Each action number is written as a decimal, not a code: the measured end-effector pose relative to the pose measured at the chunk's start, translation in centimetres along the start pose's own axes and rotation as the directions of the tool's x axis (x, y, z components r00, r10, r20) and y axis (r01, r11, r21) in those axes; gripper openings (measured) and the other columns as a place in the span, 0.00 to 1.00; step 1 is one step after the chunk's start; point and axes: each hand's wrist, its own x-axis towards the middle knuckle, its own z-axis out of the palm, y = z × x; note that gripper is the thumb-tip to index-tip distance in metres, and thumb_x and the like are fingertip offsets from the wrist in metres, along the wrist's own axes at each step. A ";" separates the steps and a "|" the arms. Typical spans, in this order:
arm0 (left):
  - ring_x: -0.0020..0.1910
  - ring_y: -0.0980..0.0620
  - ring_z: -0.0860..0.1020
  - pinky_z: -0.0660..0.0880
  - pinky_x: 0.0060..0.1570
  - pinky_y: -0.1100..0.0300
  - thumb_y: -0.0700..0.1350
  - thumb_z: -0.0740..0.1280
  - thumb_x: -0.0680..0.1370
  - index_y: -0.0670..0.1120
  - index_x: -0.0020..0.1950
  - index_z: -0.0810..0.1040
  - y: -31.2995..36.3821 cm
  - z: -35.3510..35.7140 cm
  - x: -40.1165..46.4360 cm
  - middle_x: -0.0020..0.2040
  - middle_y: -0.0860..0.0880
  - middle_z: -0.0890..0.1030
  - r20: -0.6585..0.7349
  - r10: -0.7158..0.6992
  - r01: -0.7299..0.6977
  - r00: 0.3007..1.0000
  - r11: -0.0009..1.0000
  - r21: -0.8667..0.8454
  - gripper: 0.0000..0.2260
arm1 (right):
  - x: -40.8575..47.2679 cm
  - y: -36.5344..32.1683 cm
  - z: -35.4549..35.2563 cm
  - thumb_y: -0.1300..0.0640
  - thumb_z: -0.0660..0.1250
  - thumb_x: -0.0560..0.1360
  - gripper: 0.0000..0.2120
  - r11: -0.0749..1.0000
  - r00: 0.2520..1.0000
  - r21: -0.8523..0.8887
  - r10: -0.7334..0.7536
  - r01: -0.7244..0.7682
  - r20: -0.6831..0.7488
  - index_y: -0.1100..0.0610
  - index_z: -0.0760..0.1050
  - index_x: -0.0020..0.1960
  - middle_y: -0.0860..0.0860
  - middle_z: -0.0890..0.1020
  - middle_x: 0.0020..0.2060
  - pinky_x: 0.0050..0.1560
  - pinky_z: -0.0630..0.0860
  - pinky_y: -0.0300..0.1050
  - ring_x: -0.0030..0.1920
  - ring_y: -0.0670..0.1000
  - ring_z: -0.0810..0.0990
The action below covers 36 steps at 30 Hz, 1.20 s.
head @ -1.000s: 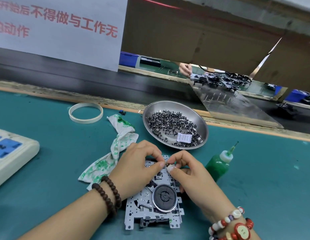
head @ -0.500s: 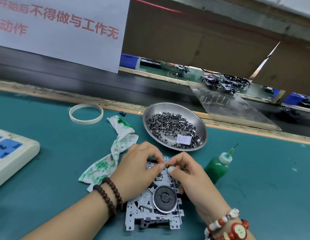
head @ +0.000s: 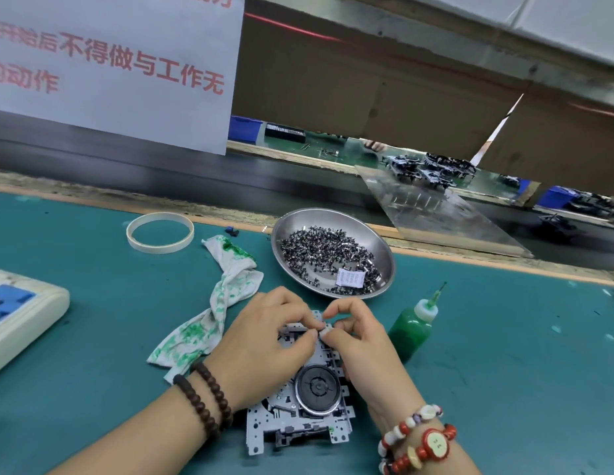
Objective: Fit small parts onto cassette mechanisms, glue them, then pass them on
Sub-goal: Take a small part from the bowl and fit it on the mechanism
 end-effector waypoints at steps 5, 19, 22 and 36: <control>0.51 0.62 0.69 0.64 0.52 0.71 0.51 0.65 0.74 0.62 0.39 0.71 0.1 -0.1 -0.2 0.46 0.61 0.73 0.024 0.048 -0.050 0.999 0.995 0.090 0.07 | 0.0 0.0 0.0 0.65 0.64 0.74 0.08 1.000 1.000 -0.013 0.016 -0.016 0.006 0.52 0.73 0.43 0.49 0.69 0.31 0.27 0.64 0.29 0.28 0.43 0.66; 0.50 0.66 0.73 0.65 0.45 0.80 0.45 0.65 0.76 0.62 0.47 0.72 -0.8 -1.1 0.7 0.49 0.61 0.73 -0.109 -0.147 0.138 0.983 0.987 -0.083 0.11 | -3.6 -0.5 -3.1 0.53 0.66 0.71 0.03 0.900 0.778 -0.244 -0.436 0.362 -0.452 0.47 0.73 0.40 0.43 0.76 0.34 0.32 0.67 0.28 0.29 0.42 0.71; 0.42 0.60 0.77 0.70 0.41 0.74 0.45 0.66 0.76 0.57 0.45 0.74 -1.2 -1.5 1.1 0.45 0.58 0.77 -0.016 -0.295 0.288 0.955 0.943 -0.164 0.06 | -4.0 0.4 -4.4 0.51 0.68 0.67 0.11 0.904 0.678 -0.255 -0.427 0.344 -0.598 0.43 0.68 0.45 0.44 0.71 0.38 0.38 0.67 0.30 0.34 0.44 0.69; 0.38 0.54 0.77 0.76 0.50 0.59 0.41 0.69 0.74 0.45 0.38 0.81 -0.5 -1.6 1.3 0.38 0.48 0.82 0.254 -0.456 0.518 0.853 0.797 -0.310 0.05 | -2.0 0.6 -5.6 0.36 0.65 0.63 0.17 0.976 0.967 -0.135 -0.191 0.169 -0.166 0.39 0.77 0.50 0.42 0.81 0.40 0.42 0.77 0.41 0.38 0.43 0.79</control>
